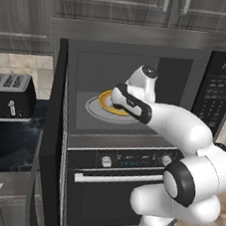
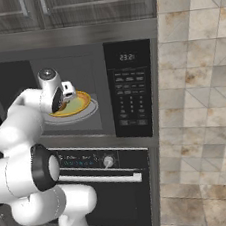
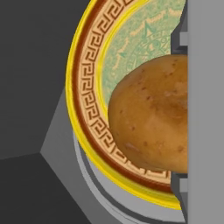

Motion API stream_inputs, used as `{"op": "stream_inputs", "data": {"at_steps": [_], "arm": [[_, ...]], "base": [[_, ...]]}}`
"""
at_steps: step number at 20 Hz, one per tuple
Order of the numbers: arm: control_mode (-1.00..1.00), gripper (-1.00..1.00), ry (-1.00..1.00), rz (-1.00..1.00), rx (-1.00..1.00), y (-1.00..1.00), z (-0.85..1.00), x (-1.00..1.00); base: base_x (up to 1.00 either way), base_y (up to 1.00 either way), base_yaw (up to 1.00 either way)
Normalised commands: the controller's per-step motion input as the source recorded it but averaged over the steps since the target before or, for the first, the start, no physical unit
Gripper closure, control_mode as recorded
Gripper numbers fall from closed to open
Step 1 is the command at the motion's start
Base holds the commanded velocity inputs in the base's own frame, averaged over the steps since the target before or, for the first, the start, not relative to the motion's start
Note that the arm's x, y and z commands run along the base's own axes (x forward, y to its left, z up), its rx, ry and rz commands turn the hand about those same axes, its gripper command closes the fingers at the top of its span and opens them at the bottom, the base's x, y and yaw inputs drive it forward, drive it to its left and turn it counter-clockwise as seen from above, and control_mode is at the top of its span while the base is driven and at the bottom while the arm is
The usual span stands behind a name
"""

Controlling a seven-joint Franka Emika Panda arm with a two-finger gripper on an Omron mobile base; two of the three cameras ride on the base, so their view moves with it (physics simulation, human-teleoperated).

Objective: Retrieve the reheated potato from the microwave, then place the potato, cheese, and condiment on the cutting board.

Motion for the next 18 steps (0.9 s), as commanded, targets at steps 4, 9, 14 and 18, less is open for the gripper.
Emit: {"op": "stream_inputs", "data": {"at_steps": [4,9,14,18], "arm": [[-1.00,-1.00,0.00,0.04,-0.03,0.01,-0.20,0.04],[-1.00,1.00,0.00,0.02,-0.05,0.05,-0.33,0.00],[-1.00,1.00,0.00,0.00,-0.02,0.03,-0.35,0.00],[-1.00,1.00,0.00,0.00,0.00,0.00,-0.33,-0.01]], "base": [[0.00,0.00,0.00],[0.00,0.00,0.00],[0.00,0.00,0.00],[0.00,0.00,0.00]]}}
